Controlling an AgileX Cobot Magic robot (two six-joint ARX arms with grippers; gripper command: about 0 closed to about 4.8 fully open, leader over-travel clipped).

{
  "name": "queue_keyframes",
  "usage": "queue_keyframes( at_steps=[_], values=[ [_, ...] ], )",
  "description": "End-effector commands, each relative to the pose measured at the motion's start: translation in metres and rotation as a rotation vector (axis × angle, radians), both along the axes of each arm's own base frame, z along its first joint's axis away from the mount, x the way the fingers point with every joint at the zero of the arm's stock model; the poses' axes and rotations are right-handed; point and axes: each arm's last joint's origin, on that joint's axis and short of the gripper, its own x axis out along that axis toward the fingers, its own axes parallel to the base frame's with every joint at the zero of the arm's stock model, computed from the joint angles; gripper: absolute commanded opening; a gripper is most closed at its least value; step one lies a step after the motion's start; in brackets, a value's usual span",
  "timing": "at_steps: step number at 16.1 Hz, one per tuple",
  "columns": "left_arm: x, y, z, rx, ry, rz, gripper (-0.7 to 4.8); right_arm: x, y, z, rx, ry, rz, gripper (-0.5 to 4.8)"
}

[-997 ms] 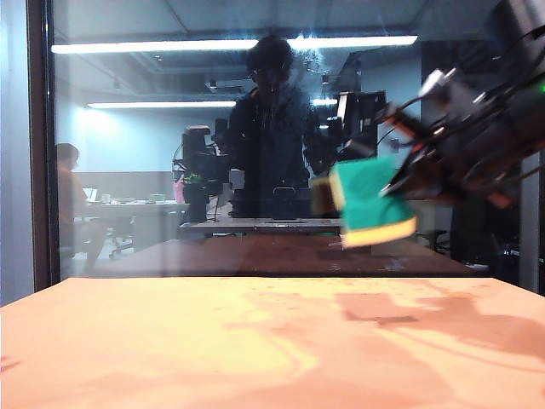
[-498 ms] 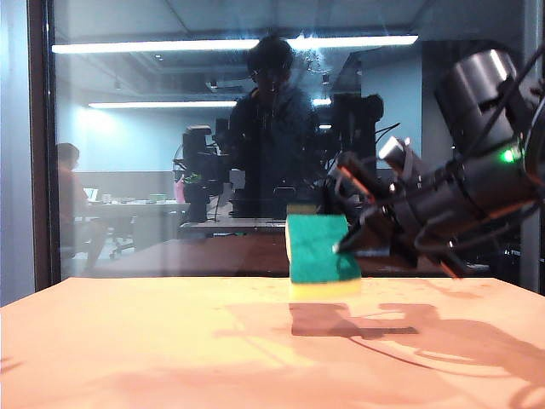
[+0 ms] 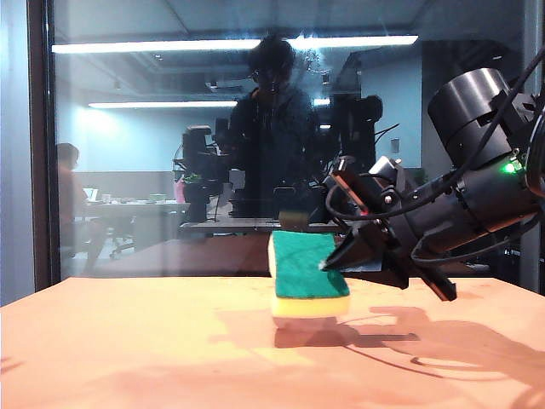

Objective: Pick up the sponge from the table, wipe the water off the glass, and finally place the sponge back on the table.

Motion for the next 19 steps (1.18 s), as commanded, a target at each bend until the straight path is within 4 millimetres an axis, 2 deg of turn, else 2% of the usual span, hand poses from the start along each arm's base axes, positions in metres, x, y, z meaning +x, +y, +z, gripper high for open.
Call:
queue_keyframes(
  at_steps=[1, 2, 5, 7, 8, 11, 14, 19],
  values=[
    [-0.001, 0.000, 0.003, 0.002, -0.020, -0.008, 0.84, 0.000, 0.002, 0.002, 0.028, 0.002, 0.035, 1.33],
    [-0.001, 0.000, 0.003, 0.002, -0.020, -0.009, 0.84, 0.000, 0.001, 0.002, 0.029, 0.002, 0.037, 1.56],
    [-0.001, -0.001, 0.003, 0.004, -0.020, -0.027, 0.84, 0.003, 0.000, 0.005, 0.004, -0.063, 0.009, 1.41],
    [-0.001, -0.001, 0.003, 0.004, -0.020, -0.027, 0.84, 0.007, -0.001, 0.012, -0.014, -0.199, 0.010, -0.08],
    [-0.001, -0.001, 0.003, 0.004, -0.020, -0.027, 0.84, 0.010, -0.003, 0.018, -0.018, -0.273, -0.003, -0.05],
    [-0.001, -0.001, 0.003, 0.004, -0.020, -0.027, 0.84, 0.023, -0.038, 0.029, -0.048, -0.339, -0.129, -0.06],
    [-0.001, -0.001, 0.003, 0.005, -0.021, -0.026, 0.84, 0.028, -0.069, 0.048, -0.081, -0.422, -0.196, -0.06],
    [-0.001, -0.001, 0.003, 0.005, -0.020, -0.026, 0.84, 0.009, -0.116, 0.093, -0.346, -0.496, -0.355, -0.06]
  ],
)
